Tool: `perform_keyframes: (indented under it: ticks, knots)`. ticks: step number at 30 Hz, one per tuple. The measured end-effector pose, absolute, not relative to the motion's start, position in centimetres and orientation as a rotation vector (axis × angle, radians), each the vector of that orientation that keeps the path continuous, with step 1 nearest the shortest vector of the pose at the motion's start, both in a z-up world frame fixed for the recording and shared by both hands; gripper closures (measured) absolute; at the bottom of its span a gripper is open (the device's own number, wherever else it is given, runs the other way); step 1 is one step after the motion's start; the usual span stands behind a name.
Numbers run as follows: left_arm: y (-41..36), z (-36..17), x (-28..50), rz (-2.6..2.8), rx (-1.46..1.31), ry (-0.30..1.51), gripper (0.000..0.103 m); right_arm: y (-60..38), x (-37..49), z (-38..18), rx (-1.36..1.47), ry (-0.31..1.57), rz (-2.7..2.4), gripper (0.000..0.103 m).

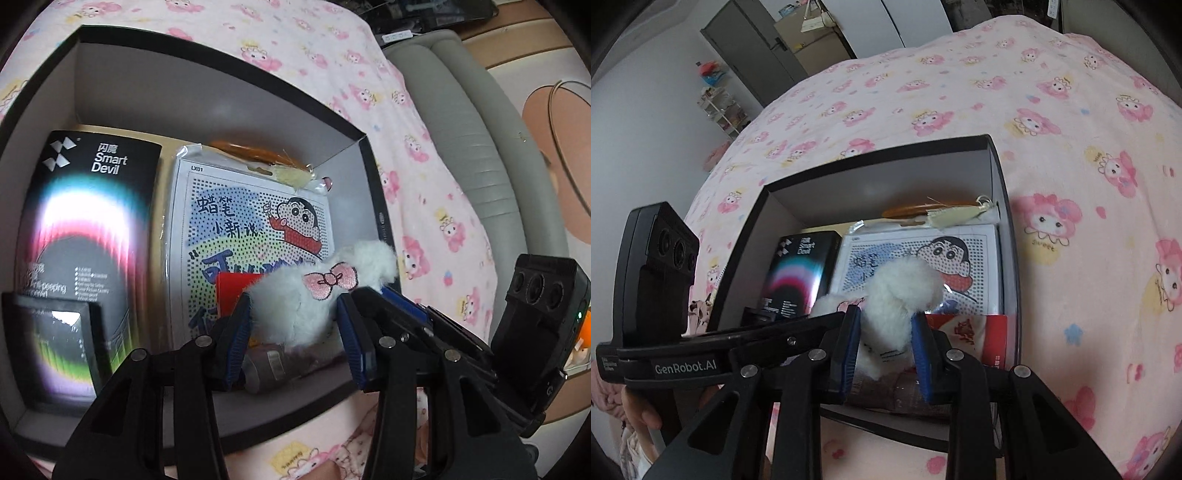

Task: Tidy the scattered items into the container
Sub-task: 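Carry the plush toy with the left gripper into the box, then release the plush toy in the box by opening the left gripper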

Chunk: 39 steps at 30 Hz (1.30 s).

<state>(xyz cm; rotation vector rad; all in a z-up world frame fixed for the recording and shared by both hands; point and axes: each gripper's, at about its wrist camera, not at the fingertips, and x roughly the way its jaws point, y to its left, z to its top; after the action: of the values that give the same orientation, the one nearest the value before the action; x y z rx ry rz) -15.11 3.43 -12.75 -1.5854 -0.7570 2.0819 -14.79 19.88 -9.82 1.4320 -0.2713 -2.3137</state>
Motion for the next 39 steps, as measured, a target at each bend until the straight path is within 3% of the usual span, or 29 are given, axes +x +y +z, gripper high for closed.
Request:
perform_keyframes:
  ticks: [15,20,27,39]
  knots:
    - [4.2,-13.8,-15.1,2.18,-1.66,-0.614,0.057,19.3,-14.5,-11.7,1.538,-0.073,-2.363,0.079]
    - [3.2,-12.2,-13.8,2.274,-1.597,-0.591,0.057,20.3,-14.6,-11.1,1.5,-0.153,-2.384,0.079]
    - [4.5,-14.0,-15.4,2.282,-1.691,-0.586,0.07,19.8,-14.1,-10.1,1.444,-0.072,-2.423,0.084]
    - [4.5,-14.0,-15.1,2.254,-1.645,-0.685,0.072,20.2,-14.5,-10.6,1.487,-0.051,-2.46,0.086]
